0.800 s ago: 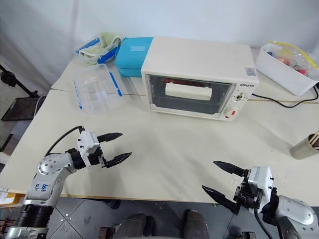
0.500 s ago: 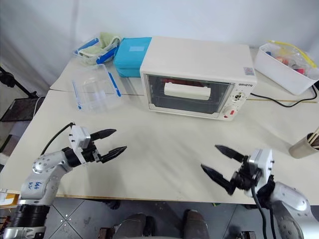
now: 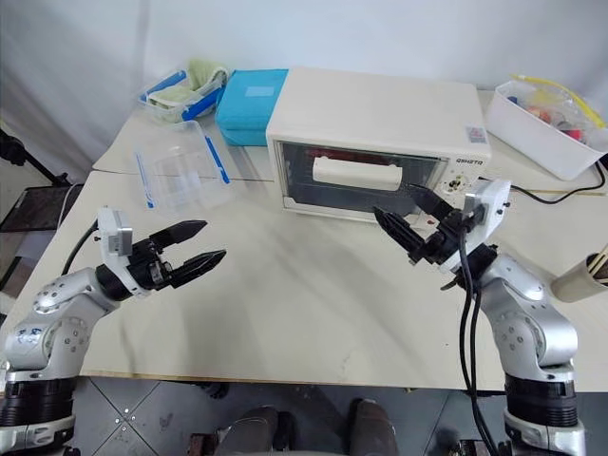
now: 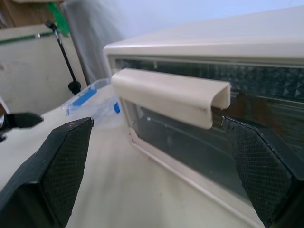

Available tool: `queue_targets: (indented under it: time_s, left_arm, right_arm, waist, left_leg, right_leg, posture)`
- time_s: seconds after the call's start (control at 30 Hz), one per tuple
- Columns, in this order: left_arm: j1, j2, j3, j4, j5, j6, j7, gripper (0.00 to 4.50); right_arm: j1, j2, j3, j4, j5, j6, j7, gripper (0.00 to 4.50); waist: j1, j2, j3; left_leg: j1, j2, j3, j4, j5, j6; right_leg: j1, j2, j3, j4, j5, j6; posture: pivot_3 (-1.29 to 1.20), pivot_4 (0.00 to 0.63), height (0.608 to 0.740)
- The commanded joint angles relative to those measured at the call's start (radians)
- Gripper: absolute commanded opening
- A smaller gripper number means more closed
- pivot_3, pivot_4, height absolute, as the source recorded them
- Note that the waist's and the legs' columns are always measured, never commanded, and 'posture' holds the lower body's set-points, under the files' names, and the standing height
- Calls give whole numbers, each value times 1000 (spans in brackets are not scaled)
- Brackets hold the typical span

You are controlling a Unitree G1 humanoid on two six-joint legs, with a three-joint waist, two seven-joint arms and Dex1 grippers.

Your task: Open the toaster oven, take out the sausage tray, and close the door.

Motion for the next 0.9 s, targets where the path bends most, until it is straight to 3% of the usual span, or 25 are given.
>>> queue_targets:
  time_s: [0.03, 0.33, 0.5, 0.6, 0.7, 0.9]
  left_arm:
    - [1, -3, 8, -43, -25, 10, 4, 4458]
    - [6, -16, 2, -48, -30, 10, 3, 4458]
    - [-51, -44, 4, -31, -59, 39, 37, 4458]
    - [-111, -66, 7, 3, -79, 55, 49, 3872]
    - [-179, -94, 0, 57, -62, 24, 55, 2966]
    - [-372, -171, -94, 272, 93, -136, 49, 1107]
  right_arm:
    - [-39, 6, 10, 1, 0, 9, 21, 4500]
    - [-81, 29, 56, -20, 3, 30, 73, 4500]
    - [1, -42, 120, -84, -107, -69, 231, 4500]
    - [73, -92, 162, -88, -209, -169, 321, 4500]
    - [142, -120, 212, -44, -348, -319, 382, 4500]
    - [162, -52, 187, 73, -421, -488, 355, 4500]
  waist:
    - [-2, 0, 0]
    - [-3, 0, 0]
    - [-6, 0, 0]
    - [-2, 0, 0]
    - [-5, 0, 0]
    - [-2, -1, 0]
  left_leg:
    - [0, 0, 0, 0, 0, 0]
    - [0, 1, 0, 0, 0, 0]
    - [0, 2, 1, 0, 0, 0]
    - [-1, 1, 1, 0, 0, 0]
    - [0, 1, 3, 0, 0, 0]
    - [1, 1, 3, 2, 1, -1]
  right_leg:
    - [0, 0, 0, 0, 0, 0]
    - [0, 1, 0, 0, 0, 0]
    - [-1, 1, 0, 0, 0, 0]
    - [-1, 2, 0, -1, 0, 0]
    - [-1, 1, 1, 0, 0, 0]
    - [0, 3, 0, 0, 0, 0]
  posture:
    - [0, 150, 740]
    - [0, 150, 740]
    - [0, 150, 740]
    - [0, 150, 740]
    - [0, 150, 740]
    - [0, 150, 740]
